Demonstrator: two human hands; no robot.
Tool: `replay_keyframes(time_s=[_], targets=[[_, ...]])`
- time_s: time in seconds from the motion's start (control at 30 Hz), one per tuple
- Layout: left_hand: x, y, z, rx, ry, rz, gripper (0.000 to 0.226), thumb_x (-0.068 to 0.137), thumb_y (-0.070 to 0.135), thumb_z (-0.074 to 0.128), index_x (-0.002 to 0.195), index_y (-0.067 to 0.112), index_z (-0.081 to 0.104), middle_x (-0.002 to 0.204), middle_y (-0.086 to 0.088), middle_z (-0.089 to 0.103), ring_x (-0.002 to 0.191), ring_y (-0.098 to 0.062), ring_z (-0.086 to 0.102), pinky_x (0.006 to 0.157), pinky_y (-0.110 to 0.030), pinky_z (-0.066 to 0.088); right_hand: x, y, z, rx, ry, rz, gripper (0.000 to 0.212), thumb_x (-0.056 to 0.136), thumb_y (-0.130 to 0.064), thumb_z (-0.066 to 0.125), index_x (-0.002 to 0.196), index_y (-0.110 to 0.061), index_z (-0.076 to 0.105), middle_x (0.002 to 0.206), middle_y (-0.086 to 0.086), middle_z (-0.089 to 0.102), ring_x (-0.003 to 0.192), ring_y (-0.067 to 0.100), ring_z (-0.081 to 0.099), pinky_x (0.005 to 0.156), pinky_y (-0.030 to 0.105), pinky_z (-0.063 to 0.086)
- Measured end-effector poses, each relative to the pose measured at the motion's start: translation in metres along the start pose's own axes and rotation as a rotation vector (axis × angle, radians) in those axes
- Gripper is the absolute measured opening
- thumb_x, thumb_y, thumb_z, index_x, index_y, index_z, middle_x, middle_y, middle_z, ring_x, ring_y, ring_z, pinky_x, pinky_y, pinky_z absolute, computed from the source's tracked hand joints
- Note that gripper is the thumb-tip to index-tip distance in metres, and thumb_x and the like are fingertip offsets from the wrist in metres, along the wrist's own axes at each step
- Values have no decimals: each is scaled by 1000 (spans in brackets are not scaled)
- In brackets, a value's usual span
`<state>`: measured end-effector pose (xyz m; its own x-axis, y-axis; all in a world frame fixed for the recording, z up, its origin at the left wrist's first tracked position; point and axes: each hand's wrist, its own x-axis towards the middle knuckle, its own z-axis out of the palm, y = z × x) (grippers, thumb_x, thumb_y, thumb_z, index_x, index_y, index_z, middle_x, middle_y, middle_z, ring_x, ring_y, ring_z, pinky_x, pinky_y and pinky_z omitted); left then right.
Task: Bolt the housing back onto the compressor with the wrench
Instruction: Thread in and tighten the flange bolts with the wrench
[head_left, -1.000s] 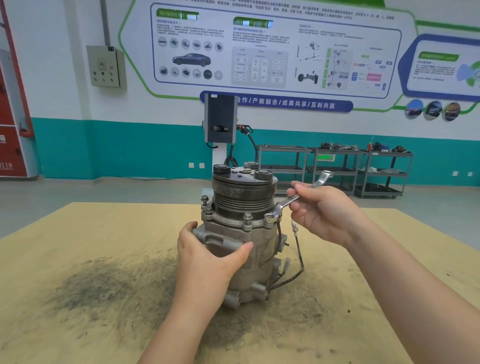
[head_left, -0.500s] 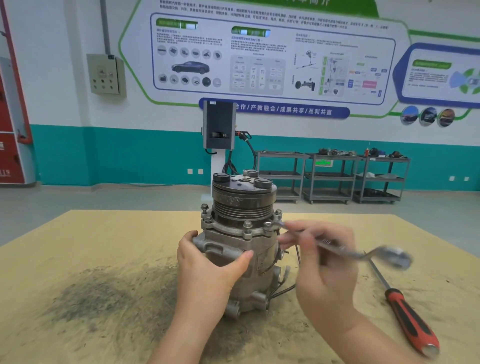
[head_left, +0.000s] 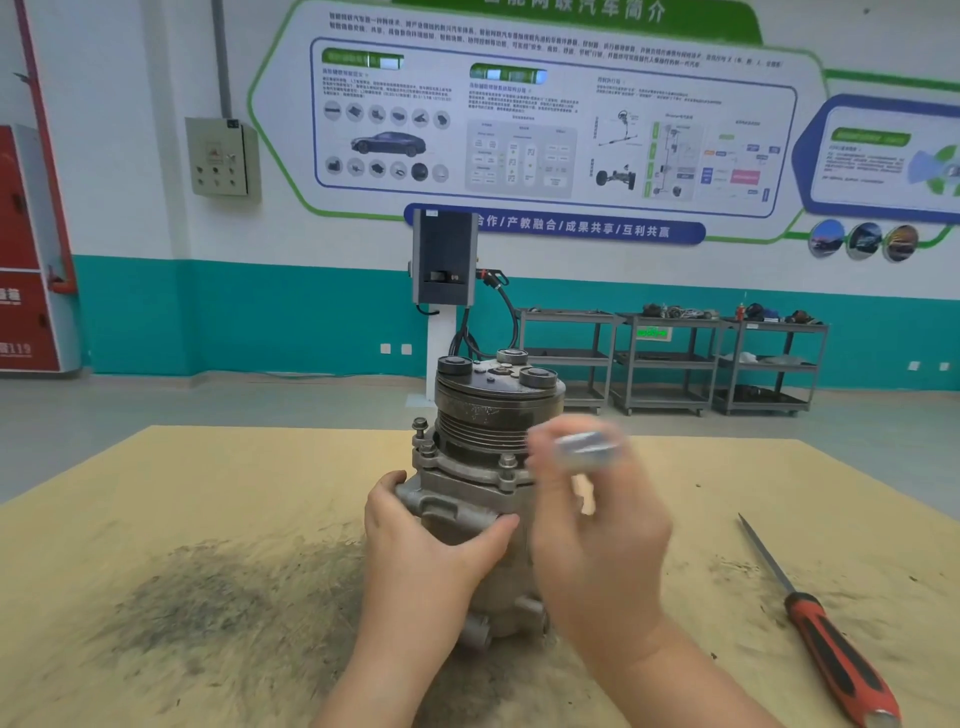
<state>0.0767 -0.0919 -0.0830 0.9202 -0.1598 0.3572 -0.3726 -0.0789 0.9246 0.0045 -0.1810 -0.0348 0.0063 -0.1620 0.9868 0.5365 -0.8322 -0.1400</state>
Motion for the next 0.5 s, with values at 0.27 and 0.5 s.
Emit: replay_keyframes(time_s=[0.27,0.5], targets=[[0,-2,-3,5,-6,32,113,60,44,91,148,19,25,135,8,43,119,-11,44,95,-26,39,31,27,-37,575,283,909,25,100,4,31,100,-19,41,60,4,65,45,16,54,45,23,44],[0,-3,-3,15,15,58,113,60,44,91,149,17,26,141,4,43,127,-17,46,101,-29,41,27,48,-42,845,261,1143,18,97,3,33,98,-11,44,61,10,61,45,19,51,43,23,42]])
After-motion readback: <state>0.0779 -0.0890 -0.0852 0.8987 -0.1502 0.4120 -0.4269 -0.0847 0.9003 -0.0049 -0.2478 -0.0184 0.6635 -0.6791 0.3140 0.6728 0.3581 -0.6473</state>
